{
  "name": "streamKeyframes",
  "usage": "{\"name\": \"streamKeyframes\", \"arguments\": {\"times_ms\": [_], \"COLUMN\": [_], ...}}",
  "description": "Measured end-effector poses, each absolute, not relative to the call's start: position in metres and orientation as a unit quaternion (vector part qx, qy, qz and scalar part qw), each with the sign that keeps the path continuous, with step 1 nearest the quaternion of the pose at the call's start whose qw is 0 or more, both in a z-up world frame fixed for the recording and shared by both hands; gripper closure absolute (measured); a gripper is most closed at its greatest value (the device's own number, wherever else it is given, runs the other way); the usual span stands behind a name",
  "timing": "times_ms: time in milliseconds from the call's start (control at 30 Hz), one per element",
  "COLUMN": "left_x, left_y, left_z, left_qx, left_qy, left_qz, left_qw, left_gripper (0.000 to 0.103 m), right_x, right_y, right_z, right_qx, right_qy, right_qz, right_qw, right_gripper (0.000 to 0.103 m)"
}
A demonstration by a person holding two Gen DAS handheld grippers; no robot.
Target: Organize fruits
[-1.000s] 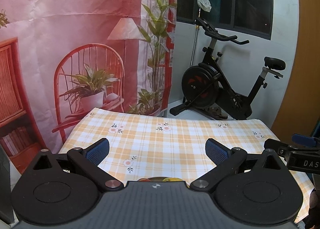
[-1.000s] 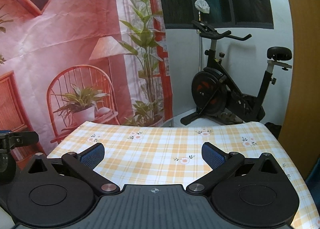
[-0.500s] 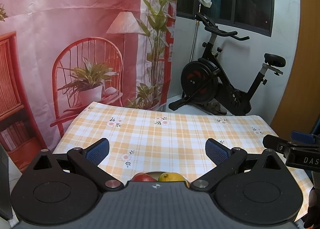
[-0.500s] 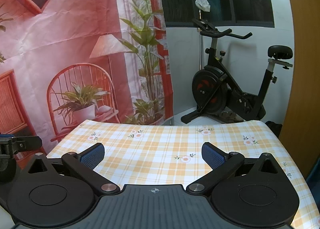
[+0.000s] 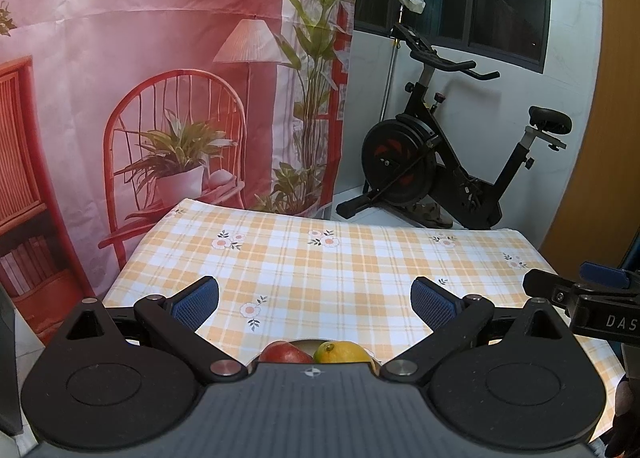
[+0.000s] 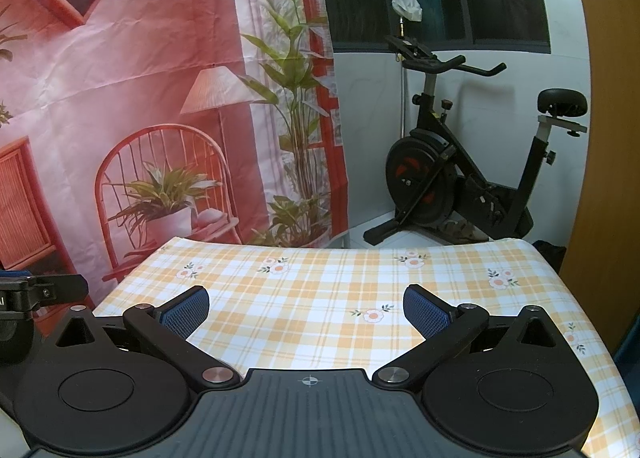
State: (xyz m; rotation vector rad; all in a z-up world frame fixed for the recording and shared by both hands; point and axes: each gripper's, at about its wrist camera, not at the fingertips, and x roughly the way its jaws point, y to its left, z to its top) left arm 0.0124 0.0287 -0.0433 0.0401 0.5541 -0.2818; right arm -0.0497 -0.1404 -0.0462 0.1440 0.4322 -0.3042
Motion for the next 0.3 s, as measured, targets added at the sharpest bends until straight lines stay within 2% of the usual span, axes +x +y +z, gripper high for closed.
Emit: {"name": "streamKeyframes", "arguments": {"times_ms": [300], "left_x": [0.012], "left_y": [0.0298], "left_z": [-0.0442], "left_qx": [0.017], "left_qy": [0.268], "left_qz": [-0.133], "left_qw": [0.954], "left_gripper": [0.0], "right_x": [-0.0493], "right_y": [-0.1404], "right_z": [-0.0455], "right_qx": [0.072], "right_qy": [0.214], "right_qz": [-0.151], "right_qw": [0.962], "right_gripper": [0.0]}}
